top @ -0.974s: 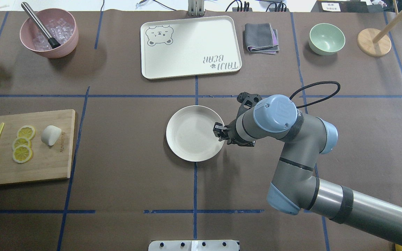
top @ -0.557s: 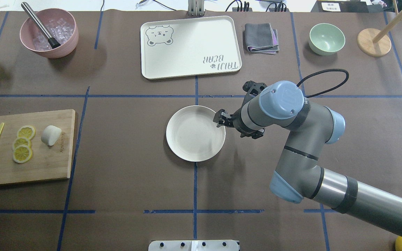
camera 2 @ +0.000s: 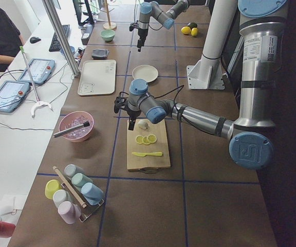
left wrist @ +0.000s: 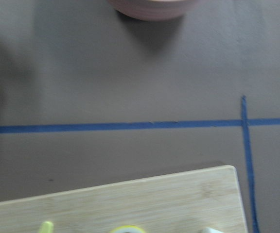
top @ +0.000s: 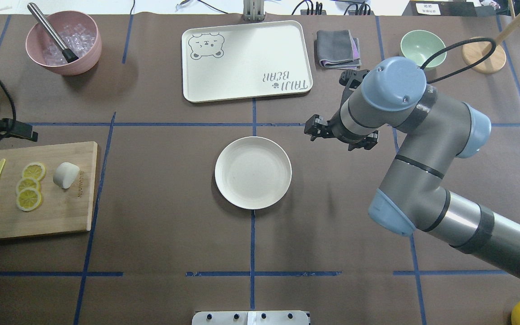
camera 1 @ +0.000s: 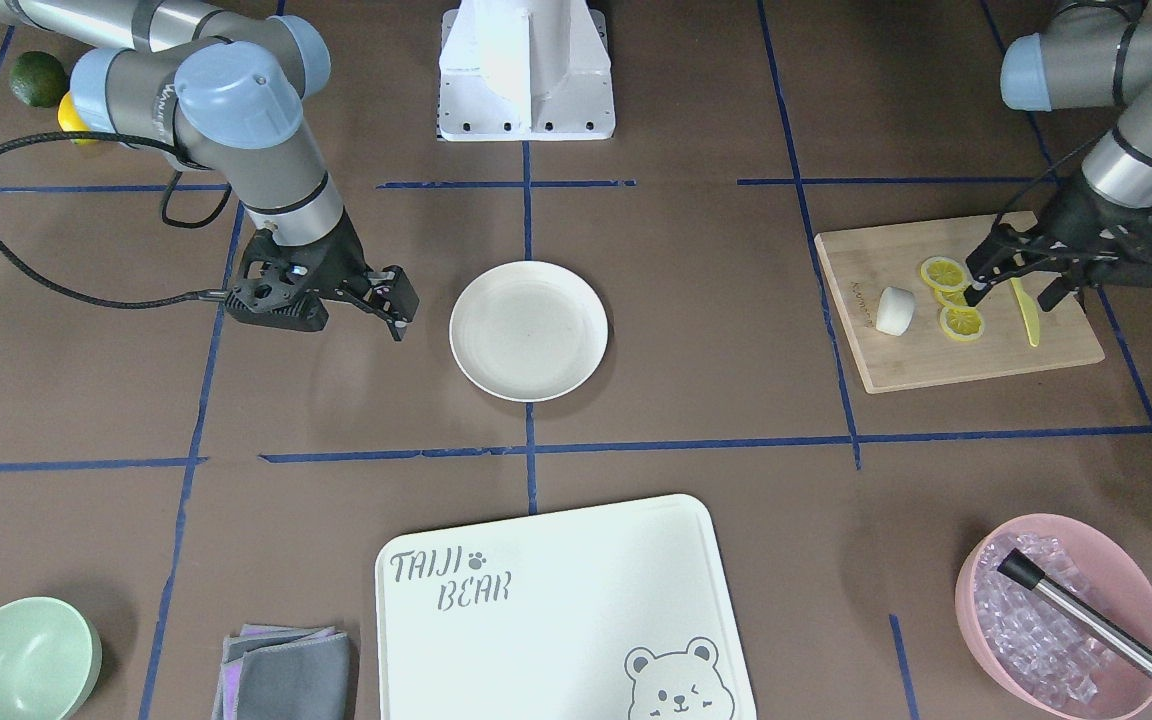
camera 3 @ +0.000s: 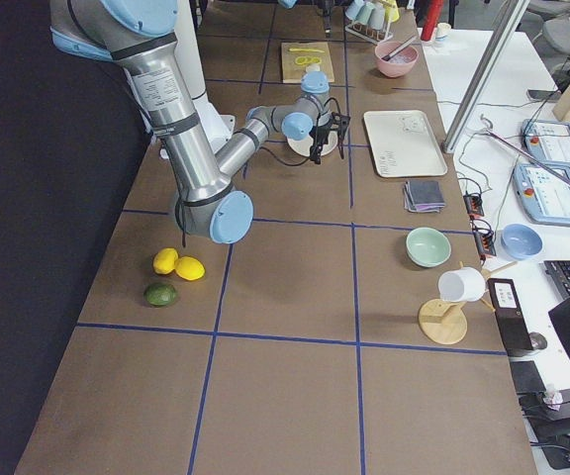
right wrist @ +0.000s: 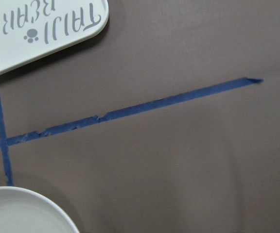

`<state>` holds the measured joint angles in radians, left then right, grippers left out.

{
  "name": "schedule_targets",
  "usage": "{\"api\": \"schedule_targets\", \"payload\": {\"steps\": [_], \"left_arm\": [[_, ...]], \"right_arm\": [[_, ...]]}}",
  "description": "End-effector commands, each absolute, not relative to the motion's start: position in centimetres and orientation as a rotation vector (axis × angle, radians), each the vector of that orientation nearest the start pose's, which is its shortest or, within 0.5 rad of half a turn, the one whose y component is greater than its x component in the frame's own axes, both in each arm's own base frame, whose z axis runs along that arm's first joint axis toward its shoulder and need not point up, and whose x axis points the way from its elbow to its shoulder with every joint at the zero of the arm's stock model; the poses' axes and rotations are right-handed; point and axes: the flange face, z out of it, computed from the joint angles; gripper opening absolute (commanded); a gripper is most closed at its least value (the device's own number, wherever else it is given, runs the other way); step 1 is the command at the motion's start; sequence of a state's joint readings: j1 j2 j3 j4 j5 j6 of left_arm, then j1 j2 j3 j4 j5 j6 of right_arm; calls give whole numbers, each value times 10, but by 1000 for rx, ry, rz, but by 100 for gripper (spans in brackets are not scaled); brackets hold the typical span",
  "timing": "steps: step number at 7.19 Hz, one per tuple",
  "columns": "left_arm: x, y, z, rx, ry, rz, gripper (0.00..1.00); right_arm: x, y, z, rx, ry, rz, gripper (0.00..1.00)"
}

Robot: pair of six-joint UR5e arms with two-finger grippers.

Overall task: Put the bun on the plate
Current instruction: 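Release the plate with the right gripper while the left gripper reaches toward the bun, then grasp the white bun with the left gripper while the right arm withdraws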

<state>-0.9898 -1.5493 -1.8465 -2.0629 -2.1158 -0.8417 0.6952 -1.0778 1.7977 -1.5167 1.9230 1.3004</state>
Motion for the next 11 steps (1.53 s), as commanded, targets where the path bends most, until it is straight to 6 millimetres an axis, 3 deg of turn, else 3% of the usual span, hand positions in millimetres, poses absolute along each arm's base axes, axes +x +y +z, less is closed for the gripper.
{"api": "schedule_targets", "payload": {"steps": [1,3,5,9,11], "left_arm": [[241,-451,480,186,839,-9,99],[273,-442,484,165,821,40,99],[289,-434,489,145,816,68,98],[318,-446,502,121,798,85,93],[317,-447,503,128,789,77,76]], "right_arm": [[-369,-508,297,92,-791,195,100],[-331,-528,304,95,-810,176,100],[-304,-541,303,88,-836,185,100],[-292,-544,310,84,-830,205,100],[-285,-546,315,74,-833,213,100]]}}
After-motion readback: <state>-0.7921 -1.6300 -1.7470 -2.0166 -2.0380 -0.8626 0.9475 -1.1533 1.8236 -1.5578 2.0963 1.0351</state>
